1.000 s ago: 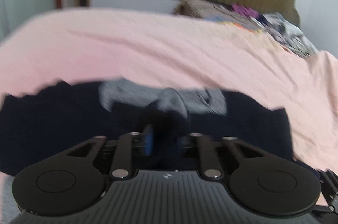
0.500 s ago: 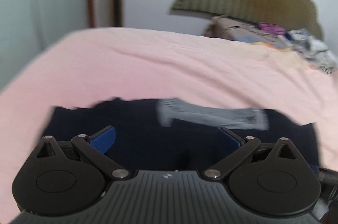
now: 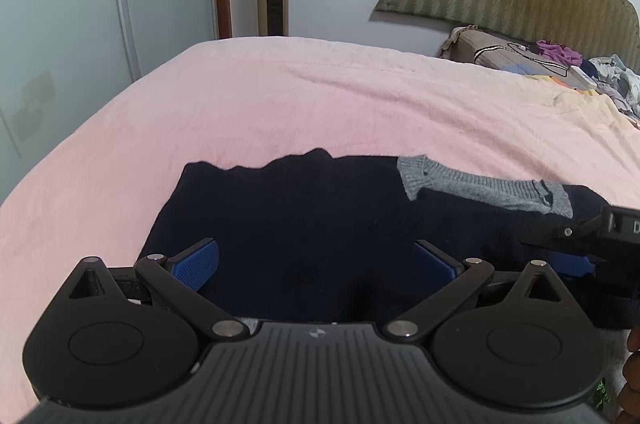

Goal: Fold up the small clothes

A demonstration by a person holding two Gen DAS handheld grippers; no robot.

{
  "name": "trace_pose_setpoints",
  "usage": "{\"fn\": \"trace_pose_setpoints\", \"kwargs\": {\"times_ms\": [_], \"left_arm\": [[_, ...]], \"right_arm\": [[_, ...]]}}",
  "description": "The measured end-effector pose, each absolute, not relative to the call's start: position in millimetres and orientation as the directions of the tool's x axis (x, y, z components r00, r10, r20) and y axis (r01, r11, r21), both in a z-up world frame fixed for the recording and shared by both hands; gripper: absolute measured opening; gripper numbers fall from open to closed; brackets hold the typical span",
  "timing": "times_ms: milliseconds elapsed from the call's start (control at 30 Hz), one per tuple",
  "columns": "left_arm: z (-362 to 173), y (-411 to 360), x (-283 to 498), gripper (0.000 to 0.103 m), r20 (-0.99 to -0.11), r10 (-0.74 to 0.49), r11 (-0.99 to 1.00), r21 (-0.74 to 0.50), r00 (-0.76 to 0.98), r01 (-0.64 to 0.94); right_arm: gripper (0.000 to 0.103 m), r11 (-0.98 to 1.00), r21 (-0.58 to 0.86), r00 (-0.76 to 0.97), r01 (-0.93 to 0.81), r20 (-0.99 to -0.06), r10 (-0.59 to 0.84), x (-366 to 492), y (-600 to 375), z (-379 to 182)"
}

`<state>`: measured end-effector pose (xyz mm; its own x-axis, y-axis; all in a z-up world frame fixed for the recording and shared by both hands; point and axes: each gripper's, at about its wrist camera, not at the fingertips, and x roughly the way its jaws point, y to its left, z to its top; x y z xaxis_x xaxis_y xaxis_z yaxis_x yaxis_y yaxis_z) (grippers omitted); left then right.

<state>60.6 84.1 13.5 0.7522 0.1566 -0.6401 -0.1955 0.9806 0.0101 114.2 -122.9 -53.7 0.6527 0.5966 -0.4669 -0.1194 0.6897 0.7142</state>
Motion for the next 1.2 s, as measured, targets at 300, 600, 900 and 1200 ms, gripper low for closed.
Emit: {"fn": "trace_pose_setpoints", "kwargs": {"times_ms": [300, 600, 900, 1200], "left_arm": [[12.3, 80.8, 53.3, 0.101, -0.635, 0.166, 0.982, 0.04, 0.755, -0.182], [2.4, 72.5, 47.4, 0.101, -0.653, 0.132, 0.989, 0.041, 0.746, -0.139], [-5.7, 83.4, 47.6, 0.101, -0.674, 0.145, 0.985, 0.03, 0.725, -0.169], [-9.2, 80.6, 47.1, 0.101, -0.688, 0.133, 0.987, 0.028, 0.713, -0.157]], "right_arm": [[0.012, 0.745, 0.662, 0.687, -0.082, -0.504, 0.524, 106.8, -118.5, -51.9], [0.012, 0.817, 0.576, 0.785, -0.036, -0.489, 0.379, 65.4, -165.6, -28.0], [0.012, 0.861, 0.508, 0.795, 0.031, -0.535, 0.287, 57.5, -191.1, -36.4], [0.012, 0.903, 0.427, 0.798, 0.055, -0.562, 0.218, 58.8, -184.6, -44.1]]}}
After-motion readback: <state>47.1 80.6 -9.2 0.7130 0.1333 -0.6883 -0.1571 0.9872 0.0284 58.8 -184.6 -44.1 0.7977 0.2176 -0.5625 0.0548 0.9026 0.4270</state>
